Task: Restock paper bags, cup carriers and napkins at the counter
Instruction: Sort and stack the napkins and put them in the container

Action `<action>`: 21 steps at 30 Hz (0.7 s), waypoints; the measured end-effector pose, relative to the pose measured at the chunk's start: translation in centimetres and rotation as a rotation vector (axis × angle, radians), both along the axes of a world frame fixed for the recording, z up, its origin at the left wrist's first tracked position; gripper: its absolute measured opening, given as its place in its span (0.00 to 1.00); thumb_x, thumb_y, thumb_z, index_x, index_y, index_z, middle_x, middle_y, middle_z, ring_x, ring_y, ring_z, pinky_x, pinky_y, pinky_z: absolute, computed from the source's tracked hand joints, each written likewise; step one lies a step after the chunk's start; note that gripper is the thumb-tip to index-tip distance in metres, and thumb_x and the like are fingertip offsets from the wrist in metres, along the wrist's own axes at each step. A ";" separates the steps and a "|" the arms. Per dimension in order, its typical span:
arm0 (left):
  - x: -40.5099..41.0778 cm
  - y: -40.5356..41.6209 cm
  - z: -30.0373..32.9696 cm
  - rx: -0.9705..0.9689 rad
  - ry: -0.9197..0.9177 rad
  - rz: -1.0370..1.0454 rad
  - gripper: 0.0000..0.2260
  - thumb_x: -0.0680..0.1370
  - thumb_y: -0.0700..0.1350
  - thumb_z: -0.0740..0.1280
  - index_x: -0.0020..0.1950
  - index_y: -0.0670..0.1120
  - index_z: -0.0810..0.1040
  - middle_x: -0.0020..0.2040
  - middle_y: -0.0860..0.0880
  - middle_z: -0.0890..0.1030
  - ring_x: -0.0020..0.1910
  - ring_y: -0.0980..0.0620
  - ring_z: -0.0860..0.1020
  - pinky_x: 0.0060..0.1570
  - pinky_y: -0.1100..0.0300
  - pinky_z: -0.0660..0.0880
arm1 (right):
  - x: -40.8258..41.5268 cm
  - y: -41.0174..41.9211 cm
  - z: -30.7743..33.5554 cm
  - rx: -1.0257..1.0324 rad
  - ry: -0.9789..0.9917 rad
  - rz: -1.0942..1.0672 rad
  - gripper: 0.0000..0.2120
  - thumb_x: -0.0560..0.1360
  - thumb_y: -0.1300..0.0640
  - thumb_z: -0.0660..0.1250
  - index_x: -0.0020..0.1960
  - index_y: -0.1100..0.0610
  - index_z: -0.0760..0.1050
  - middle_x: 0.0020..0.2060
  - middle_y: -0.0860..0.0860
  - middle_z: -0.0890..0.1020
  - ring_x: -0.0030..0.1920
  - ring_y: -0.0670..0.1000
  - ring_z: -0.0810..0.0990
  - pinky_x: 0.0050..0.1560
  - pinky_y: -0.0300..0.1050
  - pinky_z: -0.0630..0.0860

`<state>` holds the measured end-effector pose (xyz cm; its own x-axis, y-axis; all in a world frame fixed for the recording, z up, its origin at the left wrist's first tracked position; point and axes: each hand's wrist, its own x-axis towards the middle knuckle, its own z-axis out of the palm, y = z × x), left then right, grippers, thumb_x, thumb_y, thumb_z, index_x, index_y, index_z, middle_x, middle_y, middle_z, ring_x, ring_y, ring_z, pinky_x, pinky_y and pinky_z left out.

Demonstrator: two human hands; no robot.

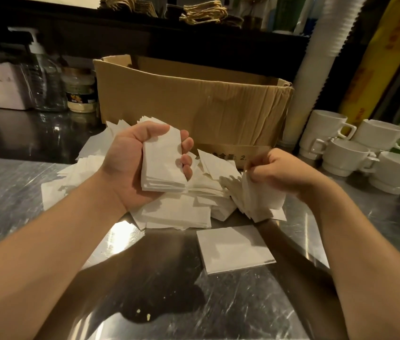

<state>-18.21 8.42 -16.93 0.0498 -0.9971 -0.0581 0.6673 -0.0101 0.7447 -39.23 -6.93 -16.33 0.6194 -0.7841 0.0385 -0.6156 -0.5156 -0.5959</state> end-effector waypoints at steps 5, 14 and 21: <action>-0.1 0.0 0.0 0.015 -0.001 0.002 0.21 0.73 0.51 0.64 0.64 0.46 0.75 0.48 0.45 0.80 0.40 0.50 0.76 0.43 0.56 0.77 | -0.6 -0.4 -0.1 0.012 0.144 -0.053 0.09 0.77 0.59 0.66 0.53 0.59 0.84 0.49 0.53 0.84 0.53 0.53 0.81 0.53 0.48 0.78; 0.0 -0.2 -0.2 0.026 -0.008 -0.012 0.21 0.73 0.51 0.65 0.65 0.46 0.74 0.49 0.46 0.79 0.41 0.50 0.76 0.44 0.56 0.76 | -2.0 -0.1 1.1 0.099 0.080 0.067 0.05 0.62 0.56 0.65 0.30 0.57 0.76 0.27 0.49 0.75 0.33 0.49 0.73 0.41 0.48 0.71; 0.0 -0.3 -0.2 0.060 -0.019 0.008 0.22 0.73 0.51 0.65 0.66 0.47 0.75 0.49 0.46 0.80 0.40 0.50 0.77 0.44 0.56 0.77 | -0.7 0.0 0.0 -0.036 0.306 0.096 0.07 0.77 0.57 0.68 0.46 0.47 0.83 0.45 0.45 0.83 0.48 0.46 0.79 0.45 0.40 0.77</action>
<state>-18.20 8.10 -17.15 0.0592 -0.9914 -0.1166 0.6533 -0.0498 0.7554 -39.94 -6.93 -16.29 0.6779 -0.7228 -0.1345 -0.7107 -0.5974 -0.3714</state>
